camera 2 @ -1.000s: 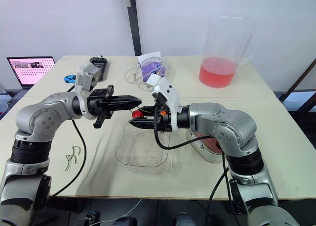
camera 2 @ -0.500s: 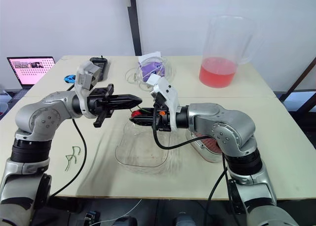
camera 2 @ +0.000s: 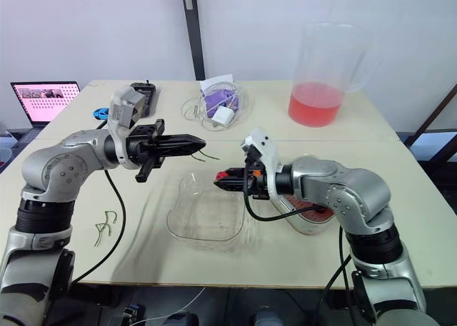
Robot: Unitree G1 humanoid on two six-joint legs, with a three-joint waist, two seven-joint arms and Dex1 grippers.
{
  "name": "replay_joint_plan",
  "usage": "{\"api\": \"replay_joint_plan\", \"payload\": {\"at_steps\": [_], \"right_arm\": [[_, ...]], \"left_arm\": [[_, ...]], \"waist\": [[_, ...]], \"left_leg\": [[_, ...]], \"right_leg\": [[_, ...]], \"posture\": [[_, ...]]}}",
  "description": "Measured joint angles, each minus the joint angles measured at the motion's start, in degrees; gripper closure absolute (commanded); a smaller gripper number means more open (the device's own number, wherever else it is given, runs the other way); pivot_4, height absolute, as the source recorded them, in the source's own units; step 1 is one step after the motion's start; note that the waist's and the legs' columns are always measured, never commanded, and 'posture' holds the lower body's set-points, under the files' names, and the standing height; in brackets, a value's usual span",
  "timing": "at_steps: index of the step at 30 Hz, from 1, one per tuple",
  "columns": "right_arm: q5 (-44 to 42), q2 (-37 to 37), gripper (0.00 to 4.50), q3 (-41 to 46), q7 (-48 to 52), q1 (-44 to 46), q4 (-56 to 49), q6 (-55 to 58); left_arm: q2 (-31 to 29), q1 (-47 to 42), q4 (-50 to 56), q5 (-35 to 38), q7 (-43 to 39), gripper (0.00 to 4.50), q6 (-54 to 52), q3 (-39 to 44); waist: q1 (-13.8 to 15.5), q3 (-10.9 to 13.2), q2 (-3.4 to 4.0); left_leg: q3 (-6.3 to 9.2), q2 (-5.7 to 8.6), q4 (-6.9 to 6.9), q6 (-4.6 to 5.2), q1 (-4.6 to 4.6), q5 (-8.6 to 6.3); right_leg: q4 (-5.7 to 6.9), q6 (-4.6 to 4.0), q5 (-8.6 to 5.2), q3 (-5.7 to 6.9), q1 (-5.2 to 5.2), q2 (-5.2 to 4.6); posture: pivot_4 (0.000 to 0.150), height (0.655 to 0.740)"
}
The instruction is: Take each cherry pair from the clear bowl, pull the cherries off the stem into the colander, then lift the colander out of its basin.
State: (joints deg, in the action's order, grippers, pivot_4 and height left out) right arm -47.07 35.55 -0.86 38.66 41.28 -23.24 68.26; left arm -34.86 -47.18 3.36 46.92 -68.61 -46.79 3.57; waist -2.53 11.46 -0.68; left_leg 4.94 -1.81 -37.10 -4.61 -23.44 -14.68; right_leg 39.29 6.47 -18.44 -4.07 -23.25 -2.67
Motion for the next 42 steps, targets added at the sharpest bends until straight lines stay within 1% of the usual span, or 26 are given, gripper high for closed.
{"api": "replay_joint_plan", "payload": {"at_steps": [1, 2, 4, 6, 8, 11, 15, 17, 18, 20, 21, 25, 30, 33, 36, 38, 42], "right_arm": [[-0.2, 2.7, 3.46, 0.5, 1.1, 0.4, 0.0, 0.0], [0.1, 7.3, 3.46, 0.8, 3.1, 0.7, 0.3, -0.4], [3.6, 20.1, 3.46, 1.3, 8.6, 0.6, 2.7, -3.1], [8.3, 30.1, 3.46, 1.6, 13.8, -1.0, 6.1, -7.6], [12.2, 34.7, 3.46, 0.3, 18.3, -3.8, 8.9, -12.4], [17.3, 37.9, 3.46, -3.3, 23.1, -7.6, 11.9, -18.2], [20.1, 37.7, 3.46, -5.0, 26.5, -8.1, 12.8, -21.4], [21.3, 36.4, 3.46, -5.6, 26.7, -7.9, 12.9, -22.0], [22.1, 35.0, 3.21, -6.0, 26.6, -7.7, 13.1, -22.3], [23.2, 33.0, 2.55, -7.2, 26.4, -7.7, 13.8, -22.5], [23.5, 32.7, 2.13, -7.7, 26.6, -7.7, 14.0, -22.5], [25.1, 32.9, 0.06, -8.1, 28.3, -6.3, 15.2, -22.8], [25.4, 33.9, 0.02, -7.3, 31.2, -3.5, 15.7, -22.0], [23.5, 34.7, 0.02, -6.2, 33.6, -1.1, 15.7, -19.6], [17.6, 33.7, 0.02, -1.0, 35.6, 3.5, 16.5, -15.6], [13.5, 31.9, 0.02, 3.0, 36.0, 5.0, 16.8, -13.5], [2.7, 25.5, 0.02, 9.8, 34.6, 5.4, 15.0, -6.7]], "left_arm": [[0.0, 0.0, 0.0, 0.0, 0.0, 4.50, 0.0, 0.0], [-0.1, 0.2, 0.1, 0.0, 0.1, 4.50, 0.1, 0.1], [-0.8, 1.2, 0.2, 0.0, 0.1, 4.50, 0.2, 0.4], [-1.3, 2.9, 0.2, -0.1, 0.2, 4.50, 0.7, 1.3], [-1.3, 3.6, 0.3, -0.1, 0.3, 4.50, 1.1, 1.7], [-1.3, 4.5, 1.8, 0.0, 0.5, 4.50, 1.2, 1.8], [-1.7, 6.2, 2.4, -0.1, 1.0, 4.50, 1.4, 1.8], [-2.0, 7.2, 2.7, -0.1, 1.3, 4.50, 1.5, 1.9], [-2.3, 7.7, 3.0, -0.1, 1.4, 4.50, 1.7, 1.9], [-2.4, 8.4, 3.9, -0.1, 1.7, 4.50, 2.2, 1.9], [-2.4, 8.5, 4.0, -0.1, 1.8, 4.50, 2.2, 1.9], [-3.3, 9.1, 4.7, -0.1, 2.5, 4.50, 2.3, 2.2], [-3.5, 10.1, 6.1, 0.1, 2.8, 4.50, 2.3, 2.7], [-3.8, 10.9, 6.5, 0.1, 2.9, 4.50, 2.2, 2.9], [-4.6, 11.1, 6.6, 0.7, 3.1, 4.50, 2.1, 3.5], [-5.4, 11.6, 6.9, 1.1, 3.3, 4.50, 2.1, 4.2], [-7.9, 13.8, 8.0, 1.6, 4.1, 4.50, 1.3, 5.9]], "waist": [[0.1, 0.0, 0.02], [0.3, 0.0, 0.04], [0.7, 0.0, 0.05], [0.5, 0.0, 0.03], [0.1, 0.0, 0.00], [-0.5, 0.0, 0.06], [-0.7, 0.0, 0.08], [-0.7, 0.0, 0.07], [-0.6, 0.0, 0.06], [-0.3, 0.0, 0.07], [-0.1, 0.1, 0.08], [0.2, 0.1, 0.10], [0.1, 0.1, 0.10], [0.0, 0.1, 0.11], [0.0, 0.1, 0.11], [0.0, 0.1, 0.08], [0.0, 0.1, 0.08]], "left_leg": [[0.00, 0.01, 0.00, 0.00, -0.02, 0.00], [0.00, 0.03, -0.01, 0.00, -0.03, 0.00], [-0.03, 0.06, 0.01, 0.05, -0.04, -0.03], [-0.04, 0.02, 0.02, 0.13, -0.03, -0.08], [-0.05, -0.01, 0.02, 0.13, 0.02, -0.08], [-0.13, -0.01, 0.02, 0.12, 0.08, -0.07], [-0.12, -0.02, 0.02, 0.12, 0.07, -0.07], [-0.12, -0.01, 0.01, 0.11, 0.05, -0.07], [-0.12, -0.01, 0.01, 0.11, 0.05, -0.06], [-0.11, -0.01, 0.00, 0.10, 0.05, -0.06], [-0.11, -0.01, 0.00, 0.10, 0.05, -0.06], [-0.12, 0.01, -0.01, 0.09, 0.02, -0.06], [-0.11, 0.00, 0.00, 0.09, 0.03, -0.06], [-0.12, 0.00, 0.00, 0.09, 0.04, -0.06], [-0.11, -0.01, 0.01, 0.10, 0.04, -0.06], [-0.10, -0.01, 0.01, 0.10, 0.04, -0.06], [-0.10, -0.02, 0.00, 0.10, 0.04, -0.06]], "right_leg": [[-0.01, 0.00, 0.00, 0.00, 0.00, -0.02], [-0.07, 0.00, 0.00, 0.01, 0.01, -0.03], [-0.21, 0.01, -0.01, 0.01, 0.06, -0.07], [-0.23, 0.01, -0.01, 0.01, 0.06, -0.01], [-0.20, 0.01, -0.01, -0.01, 0.06, 0.02], [-0.11, 0.01, -0.01, -0.11, 0.05, 0.02], [-0.09, 0.01, -0.01, -0.10, 0.03, 0.02], [-0.10, 0.01, -0.01, -0.10, 0.04, 0.00], [-0.10, 0.01, -0.01, -0.10, 0.04, 0.00], [-0.10, 0.01, -0.01, -0.10, 0.04, 0.00], [-0.10, 0.01, -0.01, -0.09, 0.03, 0.00], [-0.12, 0.01, -0.01, -0.09, 0.04, -0.03], [-0.12, 0.01, -0.01, -0.09, 0.04, -0.01], [-0.11, 0.01, 0.00, -0.09, 0.03, -0.01], [-0.11, 0.01, -0.01, -0.09, 0.03, -0.01], [-0.12, 0.01, -0.01, -0.07, 0.05, 0.00], [-0.10, 0.01, 0.00, -0.07, 0.05, 0.01]], "posture": [[0.150, 0.7332], [0.150, 0.7332], [0.150, 0.7332], [0.150, 0.7332], [0.150, 0.7332], [0.150, 0.7332], [0.150, 0.7332], [0.150, 0.7332], [0.150, 0.7332], [0.150, 0.7332], [0.150, 0.7332], [0.150, 0.7332], [0.150, 0.7332], [0.150, 0.7332], [0.150, 0.7332], [0.150, 0.7332], [0.150, 0.7332]]}}
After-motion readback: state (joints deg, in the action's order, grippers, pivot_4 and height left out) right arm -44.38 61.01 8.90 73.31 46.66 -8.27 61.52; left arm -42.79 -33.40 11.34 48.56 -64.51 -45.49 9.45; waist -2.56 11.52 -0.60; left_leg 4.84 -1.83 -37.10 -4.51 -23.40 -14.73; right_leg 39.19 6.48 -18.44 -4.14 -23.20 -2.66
